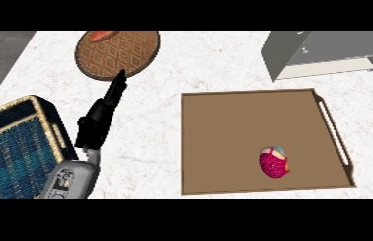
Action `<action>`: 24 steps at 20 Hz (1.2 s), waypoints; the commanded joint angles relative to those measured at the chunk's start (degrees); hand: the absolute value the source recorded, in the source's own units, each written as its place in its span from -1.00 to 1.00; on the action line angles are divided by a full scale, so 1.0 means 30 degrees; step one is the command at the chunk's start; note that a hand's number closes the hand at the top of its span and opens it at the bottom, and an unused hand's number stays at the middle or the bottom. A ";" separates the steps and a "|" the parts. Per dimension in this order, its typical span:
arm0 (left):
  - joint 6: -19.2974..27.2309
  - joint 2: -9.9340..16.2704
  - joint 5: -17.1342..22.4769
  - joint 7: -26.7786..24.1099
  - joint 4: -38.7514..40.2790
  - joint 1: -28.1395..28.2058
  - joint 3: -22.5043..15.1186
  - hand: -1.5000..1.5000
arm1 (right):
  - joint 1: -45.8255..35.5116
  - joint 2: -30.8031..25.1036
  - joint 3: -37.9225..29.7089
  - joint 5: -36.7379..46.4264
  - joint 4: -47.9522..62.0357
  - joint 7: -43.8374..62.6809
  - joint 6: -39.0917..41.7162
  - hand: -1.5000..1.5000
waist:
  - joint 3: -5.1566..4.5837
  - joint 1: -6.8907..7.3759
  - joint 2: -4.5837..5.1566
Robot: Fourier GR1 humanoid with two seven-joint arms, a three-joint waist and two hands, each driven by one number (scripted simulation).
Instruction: Pick the lemon from the tray and place it in the tiered shelf
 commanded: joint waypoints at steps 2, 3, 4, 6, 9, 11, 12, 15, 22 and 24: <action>-0.0255 0.0061 0.0430 0.0454 0.0442 -0.0392 0.0724 0.00 | 0.0292 0.0143 -0.0751 -0.1032 0.2141 -0.2565 -0.1153 1.00 | -0.0117 -0.0162 0.0035; -0.0496 0.0149 0.0291 -0.0055 -0.0123 0.0570 0.0328 0.00 | -0.0720 -0.0593 -0.0794 -0.0780 0.3569 -0.3042 -0.1146 1.00 | -0.0118 0.0016 0.0066; -0.0453 0.0124 0.0323 -0.0450 -0.0082 0.1278 0.0380 0.00 | -0.0753 -0.0655 -0.1031 -0.1212 0.3490 -0.3053 -0.0883 1.00 | -0.0120 -0.0017 0.0044; -0.0648 0.0039 0.0446 -0.0133 0.0710 -0.0093 0.0582 0.00 | -0.0865 -0.0798 -0.1414 -0.1303 0.5288 -0.4464 -0.1609 1.00 | -0.0113 0.0095 0.0157; -0.0024 -0.0402 -0.0177 -0.0182 -0.0122 0.0772 -0.0112 0.00 | -0.0366 -0.1926 0.0025 0.2451 0.5559 0.0192 -0.3894 -1.00 | -0.0134 0.0170 0.0136; -0.0493 -0.0030 0.0316 0.0324 -0.0471 0.0729 0.0317 0.00 | 0.0149 -0.2155 -0.0273 0.2199 0.5990 0.0358 -0.3831 -1.00 | -0.0125 -0.0063 0.0044; -0.0217 -0.0197 0.0180 -0.0048 0.1356 -0.0990 0.0835 0.00 | -0.0511 -0.1947 -0.0231 0.2355 0.6787 -0.0153 -0.4579 -1.00 | -0.0125 -0.0057 0.0166; -0.0676 0.0051 0.0399 -0.0173 0.1159 -0.0479 0.1017 0.00 | -0.0726 -0.2401 -0.0792 0.1300 0.6753 -0.0529 -0.3639 -1.00 | -0.0121 -0.0184 0.0048; -0.0121 -0.0556 -0.0369 -0.0205 -0.0161 0.0913 0.0118 0.00 | -0.1997 -0.2406 -0.2283 -0.1112 0.6935 -0.0937 -0.2437 -1.00 | -0.0114 0.0014 0.0058; 0.0483 -0.1218 -0.0712 0.0573 0.0692 -0.0592 0.0043 0.00 | -0.1816 -0.2656 -0.2469 -0.1742 0.6852 -0.1760 -0.1483 -1.00 | -0.0110 -0.0177 0.0072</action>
